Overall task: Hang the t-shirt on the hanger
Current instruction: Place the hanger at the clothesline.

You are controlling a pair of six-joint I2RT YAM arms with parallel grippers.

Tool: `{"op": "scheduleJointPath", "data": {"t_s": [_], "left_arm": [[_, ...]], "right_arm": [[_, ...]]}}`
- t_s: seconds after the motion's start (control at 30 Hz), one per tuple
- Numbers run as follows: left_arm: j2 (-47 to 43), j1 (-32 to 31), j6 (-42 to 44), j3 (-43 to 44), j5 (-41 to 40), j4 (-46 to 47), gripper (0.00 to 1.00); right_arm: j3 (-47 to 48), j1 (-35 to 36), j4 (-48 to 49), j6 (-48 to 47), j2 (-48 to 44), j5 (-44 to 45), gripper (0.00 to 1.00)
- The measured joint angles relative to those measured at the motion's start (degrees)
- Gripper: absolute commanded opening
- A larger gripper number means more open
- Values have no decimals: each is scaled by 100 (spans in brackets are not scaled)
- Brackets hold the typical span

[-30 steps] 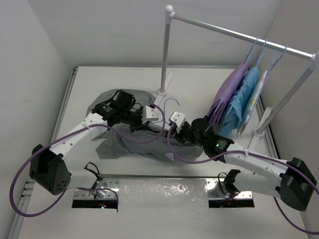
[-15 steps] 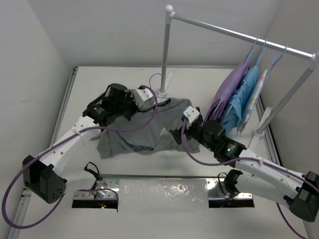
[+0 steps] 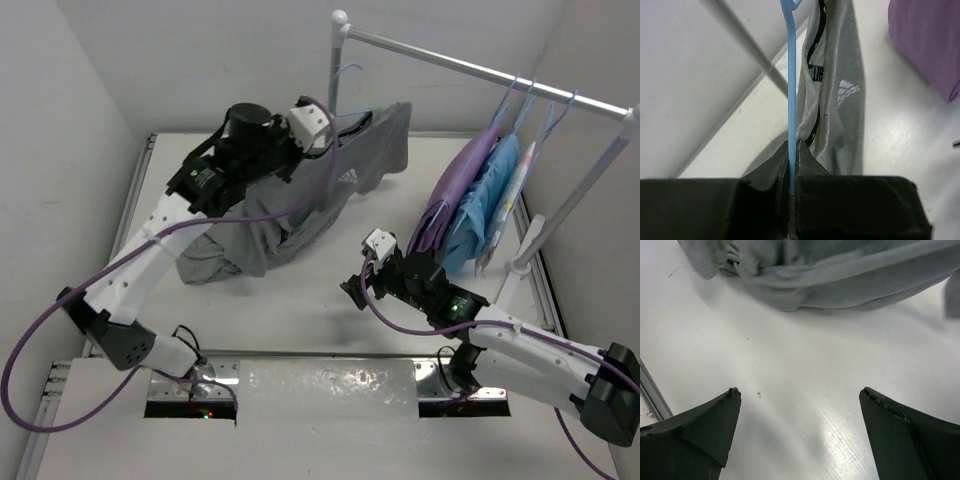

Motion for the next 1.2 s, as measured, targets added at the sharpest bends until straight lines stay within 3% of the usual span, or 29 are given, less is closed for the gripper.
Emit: {"op": "scheduleJointPath", "data": {"t_s": [0.17,0.43,0.73,0.93,1.0,1.03,1.13,1.2], "left_arm": [[1169,-496,-87,1510,-581,-372,0],[2817,-531,-284,3543,-1128,-745,0],[3569,-533,-439,4172,-1467,-490,0],[3674,-533,-573,3917,-1351,-219,1],[3545,-533,-608,3593,-1215,-13,24],[3460,-533,-625,3416,-1154,20,45],[3274,-542,-719,3108,-938,15,61],[3154,-546,-778,3047,-833,-48,64]], "right_arm": [[-162,0,59,170,-17,-61,99],[-291,0,72,240,-166,-59,99],[-428,0,111,284,-199,-61,99],[-435,0,105,308,-162,-44,99],[-435,0,68,323,-144,35,99],[-435,0,44,332,-125,81,99],[-437,0,-61,411,-31,343,99],[-446,0,-166,492,24,540,99]]}}
